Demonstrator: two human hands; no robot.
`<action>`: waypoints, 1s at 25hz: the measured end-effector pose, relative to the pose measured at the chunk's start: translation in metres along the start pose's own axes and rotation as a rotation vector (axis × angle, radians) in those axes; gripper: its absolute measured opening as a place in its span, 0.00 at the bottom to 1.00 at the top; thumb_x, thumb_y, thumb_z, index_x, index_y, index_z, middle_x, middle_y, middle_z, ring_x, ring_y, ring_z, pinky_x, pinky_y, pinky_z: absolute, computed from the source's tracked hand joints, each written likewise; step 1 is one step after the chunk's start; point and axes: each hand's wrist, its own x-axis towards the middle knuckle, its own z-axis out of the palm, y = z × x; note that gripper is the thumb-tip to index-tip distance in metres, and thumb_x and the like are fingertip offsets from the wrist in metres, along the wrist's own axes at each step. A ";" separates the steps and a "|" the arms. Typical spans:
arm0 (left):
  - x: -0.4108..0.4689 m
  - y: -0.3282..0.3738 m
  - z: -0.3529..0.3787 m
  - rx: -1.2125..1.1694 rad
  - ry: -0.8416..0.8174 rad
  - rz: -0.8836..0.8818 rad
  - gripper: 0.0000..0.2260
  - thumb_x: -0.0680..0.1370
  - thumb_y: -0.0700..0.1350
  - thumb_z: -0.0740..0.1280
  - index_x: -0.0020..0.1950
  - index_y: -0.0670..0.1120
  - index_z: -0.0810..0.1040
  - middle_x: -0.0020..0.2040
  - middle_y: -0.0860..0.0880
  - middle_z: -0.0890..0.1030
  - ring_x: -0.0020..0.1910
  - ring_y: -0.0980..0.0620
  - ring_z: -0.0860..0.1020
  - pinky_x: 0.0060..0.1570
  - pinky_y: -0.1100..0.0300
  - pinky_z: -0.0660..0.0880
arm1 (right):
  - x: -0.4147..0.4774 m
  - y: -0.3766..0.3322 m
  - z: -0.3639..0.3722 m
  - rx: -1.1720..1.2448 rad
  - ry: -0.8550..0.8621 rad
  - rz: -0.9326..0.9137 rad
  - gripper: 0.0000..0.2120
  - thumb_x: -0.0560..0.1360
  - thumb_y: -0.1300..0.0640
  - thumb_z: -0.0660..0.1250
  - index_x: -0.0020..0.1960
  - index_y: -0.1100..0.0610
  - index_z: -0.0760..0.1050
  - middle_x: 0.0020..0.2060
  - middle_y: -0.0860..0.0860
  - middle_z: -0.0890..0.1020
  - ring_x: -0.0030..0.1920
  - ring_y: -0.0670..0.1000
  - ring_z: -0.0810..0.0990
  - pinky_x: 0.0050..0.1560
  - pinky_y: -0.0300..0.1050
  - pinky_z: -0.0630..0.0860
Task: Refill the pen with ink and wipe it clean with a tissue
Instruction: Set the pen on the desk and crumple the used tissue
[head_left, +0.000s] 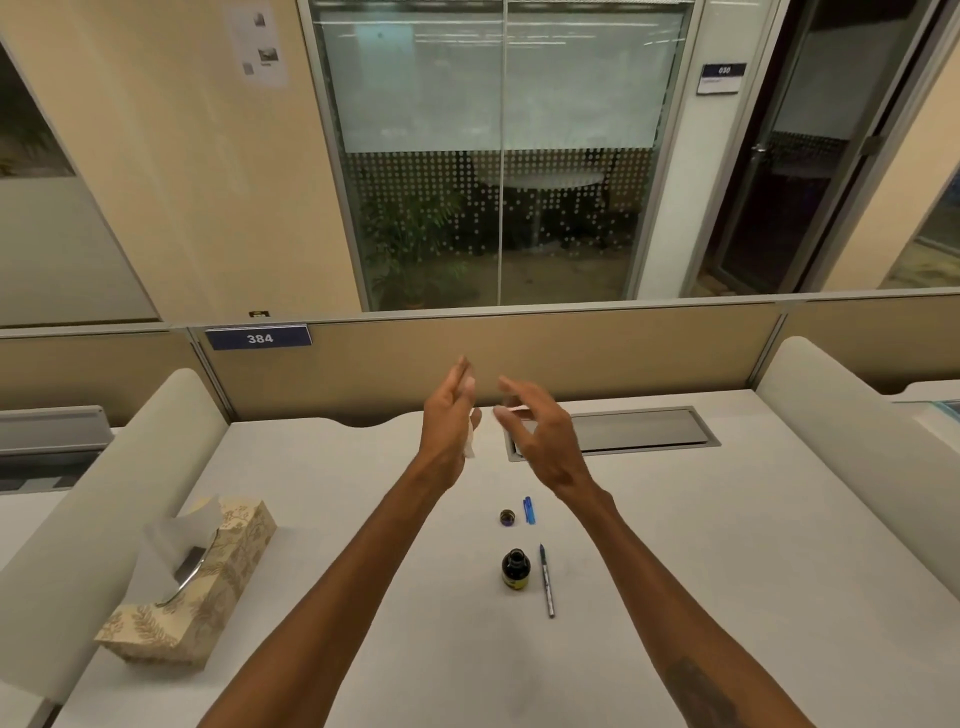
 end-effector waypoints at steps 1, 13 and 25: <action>0.001 0.004 0.000 -0.065 0.013 -0.034 0.20 0.85 0.46 0.57 0.77 0.50 0.64 0.78 0.52 0.64 0.77 0.45 0.63 0.71 0.45 0.67 | -0.003 -0.005 0.003 0.059 -0.085 -0.021 0.20 0.78 0.53 0.68 0.69 0.54 0.73 0.60 0.47 0.78 0.54 0.43 0.79 0.56 0.42 0.80; -0.025 0.031 0.010 -0.362 -0.090 -0.021 0.23 0.86 0.46 0.51 0.81 0.55 0.52 0.77 0.49 0.67 0.63 0.57 0.76 0.59 0.58 0.77 | -0.008 -0.044 0.005 0.315 0.003 0.061 0.12 0.72 0.59 0.74 0.55 0.57 0.83 0.47 0.45 0.85 0.49 0.45 0.84 0.54 0.39 0.80; -0.049 0.024 0.007 -0.139 -0.035 0.011 0.15 0.81 0.47 0.65 0.65 0.44 0.80 0.59 0.46 0.83 0.61 0.46 0.80 0.62 0.52 0.77 | -0.011 -0.044 -0.016 0.586 0.011 0.290 0.12 0.75 0.59 0.71 0.58 0.62 0.79 0.50 0.57 0.84 0.51 0.55 0.84 0.52 0.45 0.82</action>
